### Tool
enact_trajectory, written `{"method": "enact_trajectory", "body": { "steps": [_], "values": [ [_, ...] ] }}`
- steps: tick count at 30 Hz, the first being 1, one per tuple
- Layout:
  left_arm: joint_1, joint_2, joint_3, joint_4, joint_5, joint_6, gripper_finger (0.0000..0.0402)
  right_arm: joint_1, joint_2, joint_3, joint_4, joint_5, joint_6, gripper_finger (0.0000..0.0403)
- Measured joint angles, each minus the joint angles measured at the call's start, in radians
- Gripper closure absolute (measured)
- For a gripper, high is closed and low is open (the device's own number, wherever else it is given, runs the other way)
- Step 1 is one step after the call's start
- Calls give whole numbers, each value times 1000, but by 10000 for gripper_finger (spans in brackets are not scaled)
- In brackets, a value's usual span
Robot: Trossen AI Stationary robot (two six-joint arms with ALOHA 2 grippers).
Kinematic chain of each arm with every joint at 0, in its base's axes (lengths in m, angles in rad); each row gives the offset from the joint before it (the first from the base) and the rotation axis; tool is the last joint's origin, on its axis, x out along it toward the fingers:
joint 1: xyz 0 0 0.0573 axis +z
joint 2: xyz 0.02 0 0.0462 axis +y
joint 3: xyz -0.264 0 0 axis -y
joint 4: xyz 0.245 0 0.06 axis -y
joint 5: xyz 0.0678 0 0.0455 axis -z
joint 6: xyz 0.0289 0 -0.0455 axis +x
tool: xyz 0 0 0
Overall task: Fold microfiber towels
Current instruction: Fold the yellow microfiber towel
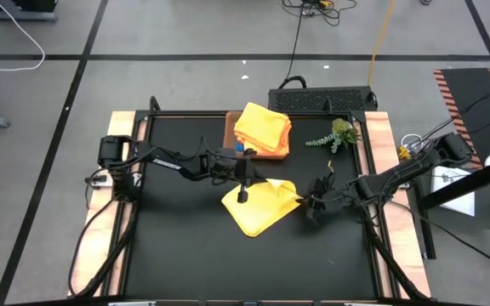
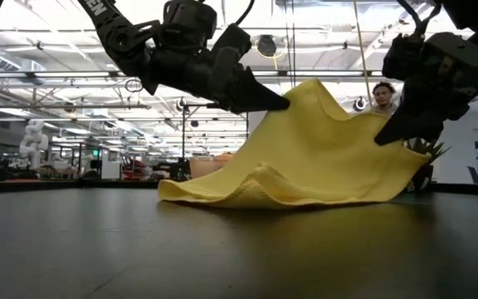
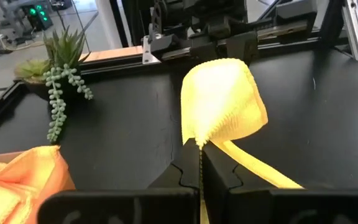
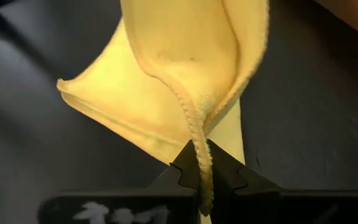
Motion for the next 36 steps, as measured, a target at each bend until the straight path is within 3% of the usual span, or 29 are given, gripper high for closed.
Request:
{"method": "enact_trajectory", "body": {
  "steps": [8, 12, 16, 28, 32, 36],
  "values": [
    [-4, 0, 0, 6, 2, 51, 401, 1, 0, 0, 69, 0, -54, 403],
    [-4, 0, 0, 11, 103, 75, 401, 11, 0, 0, 91, 1, -67, 403],
    [-8, 0, 0, 16, 116, 89, 401, 24, 0, -20, 139, 2, -69, 403],
    [-12, 1, 0, 57, 96, 114, 401, 60, 0, -244, 673, -3, -112, 403],
    [8, 1, -17, 83, 98, 114, 401, 78, 0, -273, 756, 0, -129, 403],
    [29, 2, -85, 230, 135, 92, 401, 80, 3, -274, 796, 1, -152, 403]
  ]
}}
